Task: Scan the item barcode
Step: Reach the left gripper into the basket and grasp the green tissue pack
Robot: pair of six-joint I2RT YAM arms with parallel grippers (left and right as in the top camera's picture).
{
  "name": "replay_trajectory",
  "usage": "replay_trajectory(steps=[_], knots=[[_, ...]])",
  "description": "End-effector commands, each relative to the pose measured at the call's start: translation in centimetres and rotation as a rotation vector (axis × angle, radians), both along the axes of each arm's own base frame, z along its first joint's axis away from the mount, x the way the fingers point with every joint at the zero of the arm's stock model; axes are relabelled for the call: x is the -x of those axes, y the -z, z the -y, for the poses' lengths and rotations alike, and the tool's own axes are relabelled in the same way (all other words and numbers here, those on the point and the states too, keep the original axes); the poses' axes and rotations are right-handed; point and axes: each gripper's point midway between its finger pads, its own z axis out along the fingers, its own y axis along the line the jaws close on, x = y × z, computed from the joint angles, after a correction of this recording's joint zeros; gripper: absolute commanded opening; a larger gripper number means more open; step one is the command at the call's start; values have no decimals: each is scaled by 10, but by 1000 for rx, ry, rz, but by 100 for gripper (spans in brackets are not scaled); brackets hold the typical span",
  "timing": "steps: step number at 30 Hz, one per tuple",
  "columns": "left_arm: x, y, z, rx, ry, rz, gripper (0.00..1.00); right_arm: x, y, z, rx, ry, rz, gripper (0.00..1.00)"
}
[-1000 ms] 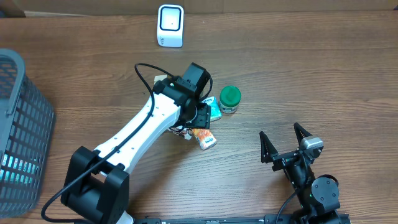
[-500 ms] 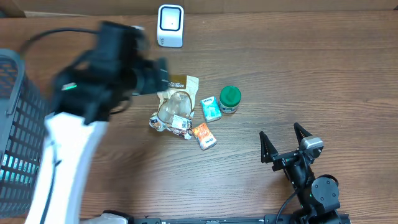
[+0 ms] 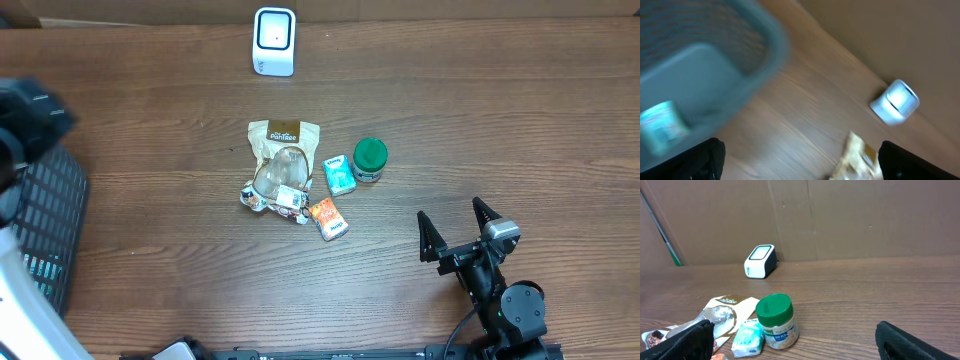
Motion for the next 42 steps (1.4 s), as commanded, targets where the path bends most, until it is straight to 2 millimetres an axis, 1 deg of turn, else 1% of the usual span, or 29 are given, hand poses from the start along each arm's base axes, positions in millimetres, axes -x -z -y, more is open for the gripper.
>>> replay_trajectory(steps=[1,3,5,9,12,15,19,24,27,34,38,40,42], knots=[[15,0,-38,50,-149,28,100,0,2,1,7,5,4,100],[20,9,-59,91,-237,19,100,0,2,1,7,5,4,100],[24,23,-79,130,-301,-9,100,0,2,1,7,5,4,100],[32,63,-112,195,-401,-129,100,0,2,1,7,5,4,100],[36,95,-128,244,-444,-225,99,0,2,1,7,5,4,100],[37,125,-137,287,-464,-305,99,0,2,1,7,5,4,100],[48,173,-146,303,-505,-435,99,0,2,1,7,5,4,100],[58,236,-149,299,-509,-527,100,0,2,1,7,5,4,100],[57,262,-151,274,-471,-543,100,0,2,1,7,5,4,100],[55,295,-157,264,-473,-556,100,0,2,1,7,5,4,100],[59,317,-158,289,-474,-616,100,0,2,1,7,5,4,100],[63,326,-159,289,-483,-656,99,0,2,1,7,5,4,100],[66,333,-161,285,-489,-682,98,0,2,1,7,5,4,100]])
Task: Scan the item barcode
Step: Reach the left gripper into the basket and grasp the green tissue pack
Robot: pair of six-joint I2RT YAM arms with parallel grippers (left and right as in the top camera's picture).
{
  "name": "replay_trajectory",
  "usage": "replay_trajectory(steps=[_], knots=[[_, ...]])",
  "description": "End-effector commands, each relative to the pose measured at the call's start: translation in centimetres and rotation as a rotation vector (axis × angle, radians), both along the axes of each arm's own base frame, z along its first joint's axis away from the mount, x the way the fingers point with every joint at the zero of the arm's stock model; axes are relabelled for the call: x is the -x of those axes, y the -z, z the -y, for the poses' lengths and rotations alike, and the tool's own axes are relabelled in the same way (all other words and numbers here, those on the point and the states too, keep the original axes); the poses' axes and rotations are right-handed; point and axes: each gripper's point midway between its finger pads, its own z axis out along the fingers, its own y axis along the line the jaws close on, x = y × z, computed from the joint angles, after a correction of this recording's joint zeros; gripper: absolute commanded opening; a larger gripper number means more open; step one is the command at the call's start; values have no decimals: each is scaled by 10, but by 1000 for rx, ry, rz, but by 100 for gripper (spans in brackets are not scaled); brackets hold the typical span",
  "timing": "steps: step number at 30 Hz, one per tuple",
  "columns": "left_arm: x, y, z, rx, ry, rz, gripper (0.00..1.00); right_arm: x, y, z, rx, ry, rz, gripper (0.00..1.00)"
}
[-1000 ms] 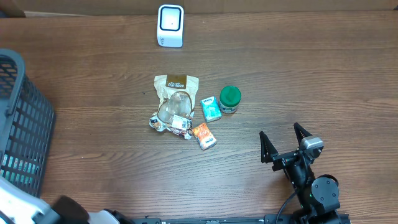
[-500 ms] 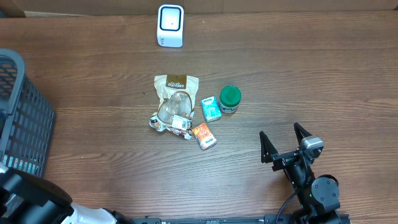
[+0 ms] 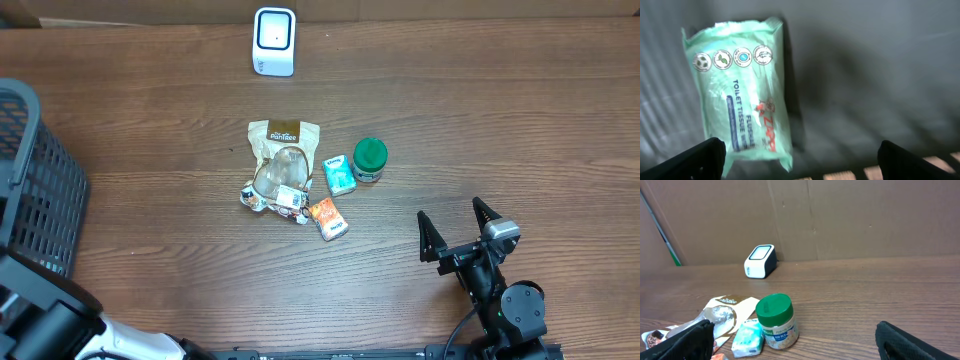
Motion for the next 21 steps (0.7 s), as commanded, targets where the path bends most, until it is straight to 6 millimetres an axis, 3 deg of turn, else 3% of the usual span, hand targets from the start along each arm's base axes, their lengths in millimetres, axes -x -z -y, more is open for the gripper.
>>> replay_trajectory(steps=[1,10,14,16,21], knots=[[14,19,-4,8,10,-89,98,0,2,1,7,5,4,100],[22,54,-3,70,2,-157,93,0,2,1,7,5,4,100],[28,75,2,116,4,-202,85,0,2,1,6,5,4,100],[30,84,5,143,6,-222,72,0,2,1,7,5,4,100],[31,92,11,175,0,-228,15,0,2,1,7,5,4,100]])
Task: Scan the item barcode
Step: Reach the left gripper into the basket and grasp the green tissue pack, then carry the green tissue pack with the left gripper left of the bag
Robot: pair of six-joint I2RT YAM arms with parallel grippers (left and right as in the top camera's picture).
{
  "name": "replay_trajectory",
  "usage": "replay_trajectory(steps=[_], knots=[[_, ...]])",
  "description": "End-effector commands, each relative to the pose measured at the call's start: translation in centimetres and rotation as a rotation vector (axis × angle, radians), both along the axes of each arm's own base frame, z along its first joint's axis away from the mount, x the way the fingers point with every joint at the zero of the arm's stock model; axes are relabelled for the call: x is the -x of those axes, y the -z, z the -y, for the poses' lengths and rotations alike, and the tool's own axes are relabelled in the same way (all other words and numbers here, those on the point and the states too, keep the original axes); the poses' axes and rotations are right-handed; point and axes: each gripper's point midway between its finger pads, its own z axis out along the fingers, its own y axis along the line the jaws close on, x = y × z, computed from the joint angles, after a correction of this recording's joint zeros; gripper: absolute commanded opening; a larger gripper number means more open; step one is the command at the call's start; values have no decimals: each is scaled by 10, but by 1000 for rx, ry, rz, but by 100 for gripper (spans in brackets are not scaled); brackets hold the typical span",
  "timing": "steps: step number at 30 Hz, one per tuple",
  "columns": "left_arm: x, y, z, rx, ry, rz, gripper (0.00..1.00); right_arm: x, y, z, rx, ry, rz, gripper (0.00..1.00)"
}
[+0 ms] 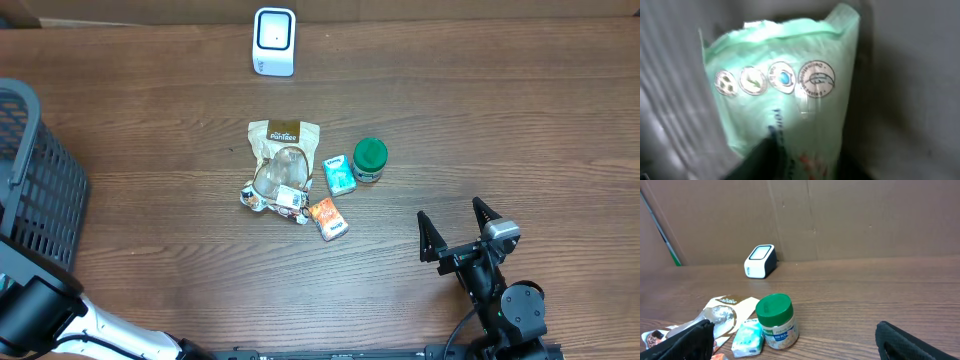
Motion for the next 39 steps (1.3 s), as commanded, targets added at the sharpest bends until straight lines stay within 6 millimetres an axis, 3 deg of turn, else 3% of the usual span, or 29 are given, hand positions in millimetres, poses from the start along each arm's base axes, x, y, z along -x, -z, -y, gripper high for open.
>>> replay_trajectory(steps=[1,7,11,14,20,21,24,28,33,36,39], knots=[[0,47,26,161,-11,8,6,0,2,1,7,6,4,100],[-2,32,24,169,-16,1,4,0,2,1,7,6,4,100],[-12,-8,11,137,-18,26,4,0,2,1,7,6,4,100],[-27,-58,-1,76,-15,103,4,0,2,1,7,6,4,100],[-62,-203,-7,-128,38,440,4,0,2,1,7,6,4,100],[-68,-242,-1,-181,62,541,4,0,2,1,7,6,4,100],[-74,-313,24,-264,110,736,4,0,2,1,7,6,4,100],[-76,-369,78,-300,234,886,4,0,2,1,7,6,4,100],[-92,-388,161,-252,505,911,4,0,2,1,7,6,4,100],[-103,-374,214,-168,705,846,4,0,2,1,6,6,4,100],[-109,-346,262,-87,877,723,4,0,2,1,7,6,4,100]])
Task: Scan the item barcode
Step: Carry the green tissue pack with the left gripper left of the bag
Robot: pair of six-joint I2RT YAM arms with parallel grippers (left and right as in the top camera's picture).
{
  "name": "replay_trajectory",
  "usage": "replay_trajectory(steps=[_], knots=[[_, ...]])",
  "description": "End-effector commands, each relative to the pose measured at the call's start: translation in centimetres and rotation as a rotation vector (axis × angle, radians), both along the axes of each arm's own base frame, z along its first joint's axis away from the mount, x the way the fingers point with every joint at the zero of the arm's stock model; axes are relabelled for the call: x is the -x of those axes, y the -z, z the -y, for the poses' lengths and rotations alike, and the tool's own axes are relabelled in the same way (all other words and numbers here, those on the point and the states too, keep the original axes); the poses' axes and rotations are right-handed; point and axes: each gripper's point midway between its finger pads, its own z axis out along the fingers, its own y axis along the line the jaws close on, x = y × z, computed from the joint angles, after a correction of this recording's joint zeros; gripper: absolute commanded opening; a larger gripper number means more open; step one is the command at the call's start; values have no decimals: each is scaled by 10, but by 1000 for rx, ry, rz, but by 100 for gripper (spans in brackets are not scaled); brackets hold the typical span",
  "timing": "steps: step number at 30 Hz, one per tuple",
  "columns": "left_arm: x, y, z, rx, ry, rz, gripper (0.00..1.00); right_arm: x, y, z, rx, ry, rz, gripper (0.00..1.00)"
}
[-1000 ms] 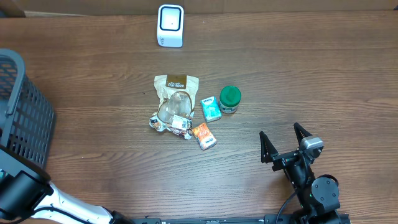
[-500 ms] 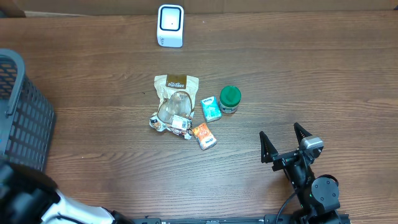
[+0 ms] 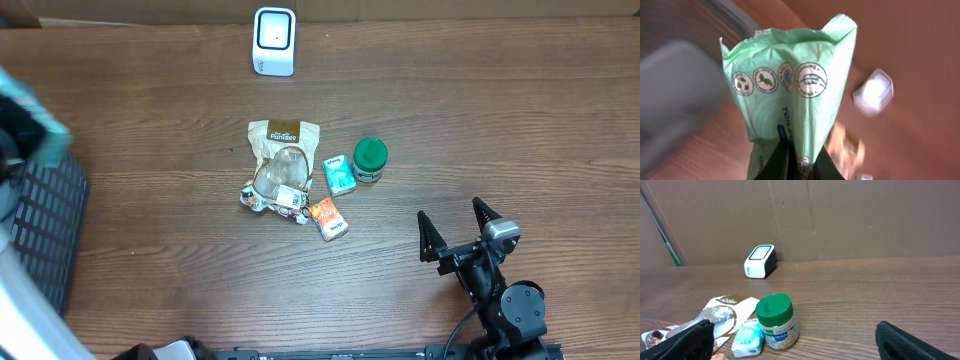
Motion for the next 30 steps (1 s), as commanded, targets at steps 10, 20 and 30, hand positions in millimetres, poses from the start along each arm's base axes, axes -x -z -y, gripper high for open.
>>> replay_trajectory(steps=[10,20,30], knots=[[-20,176,92,-208,305,-517,4,0,2,1,6,5,5,100],[-19,306,114,-152,332,-555,4,0,2,1,7,5,5,100],[-16,330,119,-112,327,-542,35,0,2,1,7,5,5,100]])
